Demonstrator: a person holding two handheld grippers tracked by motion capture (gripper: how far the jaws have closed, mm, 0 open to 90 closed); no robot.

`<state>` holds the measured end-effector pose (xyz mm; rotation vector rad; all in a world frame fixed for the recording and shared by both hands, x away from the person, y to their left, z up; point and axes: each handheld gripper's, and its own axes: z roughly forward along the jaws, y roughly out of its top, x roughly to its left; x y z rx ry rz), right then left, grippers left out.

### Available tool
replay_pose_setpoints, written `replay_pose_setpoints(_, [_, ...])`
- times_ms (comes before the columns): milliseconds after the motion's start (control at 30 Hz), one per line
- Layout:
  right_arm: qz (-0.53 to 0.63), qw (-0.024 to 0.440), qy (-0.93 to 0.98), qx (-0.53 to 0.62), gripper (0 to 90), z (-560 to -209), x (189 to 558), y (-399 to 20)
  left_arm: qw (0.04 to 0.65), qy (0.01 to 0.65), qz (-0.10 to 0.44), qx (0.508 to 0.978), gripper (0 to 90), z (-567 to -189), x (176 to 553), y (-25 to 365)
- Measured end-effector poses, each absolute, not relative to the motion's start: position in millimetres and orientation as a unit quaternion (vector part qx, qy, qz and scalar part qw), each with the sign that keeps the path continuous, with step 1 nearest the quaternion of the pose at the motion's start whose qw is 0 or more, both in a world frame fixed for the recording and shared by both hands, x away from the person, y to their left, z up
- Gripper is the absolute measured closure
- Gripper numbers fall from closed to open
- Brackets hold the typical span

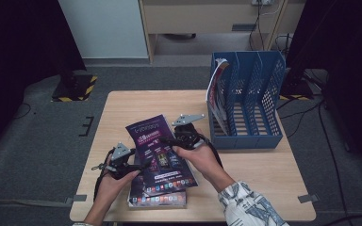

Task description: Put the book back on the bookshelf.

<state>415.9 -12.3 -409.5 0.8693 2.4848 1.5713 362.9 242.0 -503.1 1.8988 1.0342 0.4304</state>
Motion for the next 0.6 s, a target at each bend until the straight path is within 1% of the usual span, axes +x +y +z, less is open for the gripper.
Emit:
replay_pose_setpoints(200, [0.520, 0.037, 0.808, 0.275, 82.8, -406.8, 415.2, -11.6, 0.459, 0.414, 0.164, 0.769, 11.6, -503.8, 363.2, 239.9])
replay_pose_setpoints(300, [0.523, 0.038, 0.807, 0.270, 82.8, -405.8, 414.9, -11.2, 0.467, 0.411, 0.154, 0.768, 13.6, -503.8, 363.6, 240.3])
replay_pose_setpoints(433, [0.526, 0.040, 0.807, 0.267, 82.8, -404.7, 414.2, -10.5, 0.477, 0.401, 0.147, 0.768, 21.6, -502.7, 362.3, 239.0])
replay_pose_setpoints(500, [0.527, 0.039, 0.807, 0.265, 82.8, -404.6, 414.3, -10.5, 0.478, 0.402, 0.144, 0.768, 22.6, -502.7, 362.7, 240.3])
replay_pose_setpoints(600, [0.528, 0.039, 0.807, 0.263, 82.8, -404.9, 414.2, -10.9, 0.481, 0.406, 0.142, 0.764, 28.5, -501.8, 363.4, 243.9])
